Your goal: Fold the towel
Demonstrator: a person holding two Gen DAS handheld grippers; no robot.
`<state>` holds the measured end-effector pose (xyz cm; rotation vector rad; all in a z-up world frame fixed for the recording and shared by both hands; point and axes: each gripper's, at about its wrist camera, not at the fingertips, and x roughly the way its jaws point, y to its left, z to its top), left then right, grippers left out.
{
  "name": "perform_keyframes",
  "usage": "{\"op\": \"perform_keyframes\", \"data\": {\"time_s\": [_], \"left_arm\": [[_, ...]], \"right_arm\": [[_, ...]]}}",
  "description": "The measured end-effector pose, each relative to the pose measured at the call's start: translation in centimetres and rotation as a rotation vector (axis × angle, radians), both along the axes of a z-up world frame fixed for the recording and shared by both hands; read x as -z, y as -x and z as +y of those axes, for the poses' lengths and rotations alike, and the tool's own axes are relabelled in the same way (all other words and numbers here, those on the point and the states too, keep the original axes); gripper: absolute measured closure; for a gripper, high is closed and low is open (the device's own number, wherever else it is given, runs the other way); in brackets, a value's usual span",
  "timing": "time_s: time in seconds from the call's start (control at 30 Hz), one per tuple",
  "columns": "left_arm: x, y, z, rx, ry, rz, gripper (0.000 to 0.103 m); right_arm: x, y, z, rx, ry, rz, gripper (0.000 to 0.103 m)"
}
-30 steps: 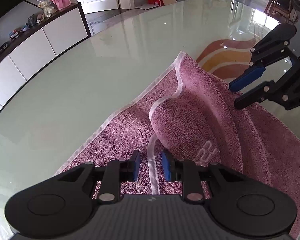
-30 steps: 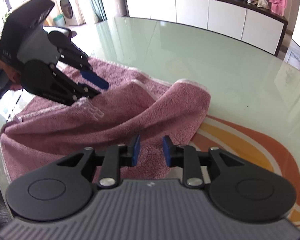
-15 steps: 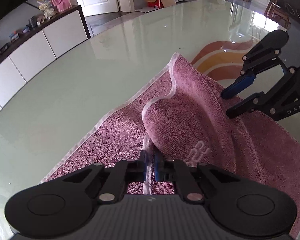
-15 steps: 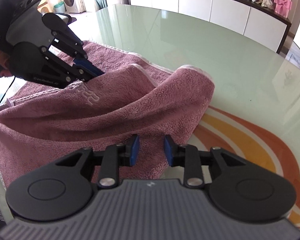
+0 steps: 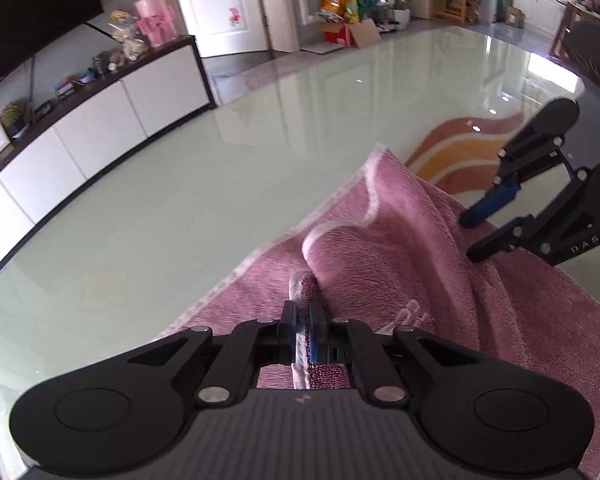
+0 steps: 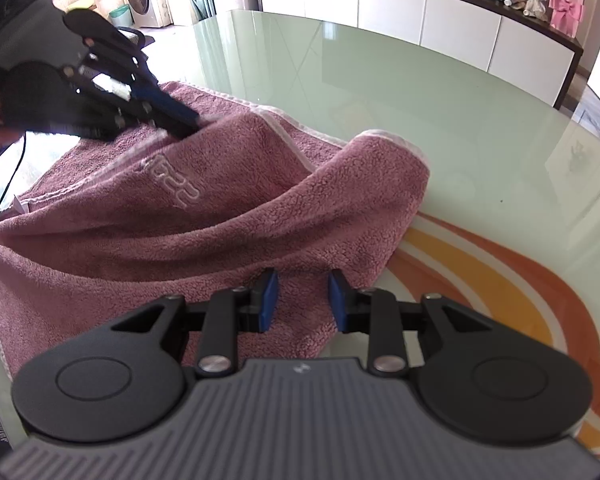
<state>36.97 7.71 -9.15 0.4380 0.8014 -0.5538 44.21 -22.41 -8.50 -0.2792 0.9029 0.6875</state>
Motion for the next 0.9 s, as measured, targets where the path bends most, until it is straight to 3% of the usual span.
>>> {"op": "perform_keyframes", "data": {"time_s": [0.2,0.4,0.53,0.77,0.8,0.83,0.9], "left_arm": [[-2.4,-0.1,4.8,-0.173,-0.017,-0.069,0.097],[-2.8,0.7,8.4,-0.327,-0.063,-0.101,0.096],[-2.3,0.3,9.7,-0.382,-0.041,-0.09,0.096],[0.0,0.0,9.9,-0.438,-0.075,-0.059,0.095],[0.3,-0.1,9.9,-0.449,-0.081,-0.058,0.095],[0.6,-0.1,9.8,-0.461,-0.087,-0.057,0.095],[0.5,0.1,9.9,-0.476,-0.088,-0.063,0.095]], "right_arm": [[0.3,0.0,0.2,-0.001,0.005,-0.004,0.075],[0.3,0.5,0.9,-0.001,0.035,-0.022,0.075],[0.4,0.7,1.2,0.001,0.055,-0.029,0.073],[0.3,0.6,1.4,0.014,0.065,-0.031,0.07],[0.2,0.7,1.5,0.019,0.07,-0.039,0.065],[0.1,0.7,1.5,0.022,0.074,-0.048,0.047],[-0.1,1.1,1.7,0.037,0.081,-0.086,0.031]]}}
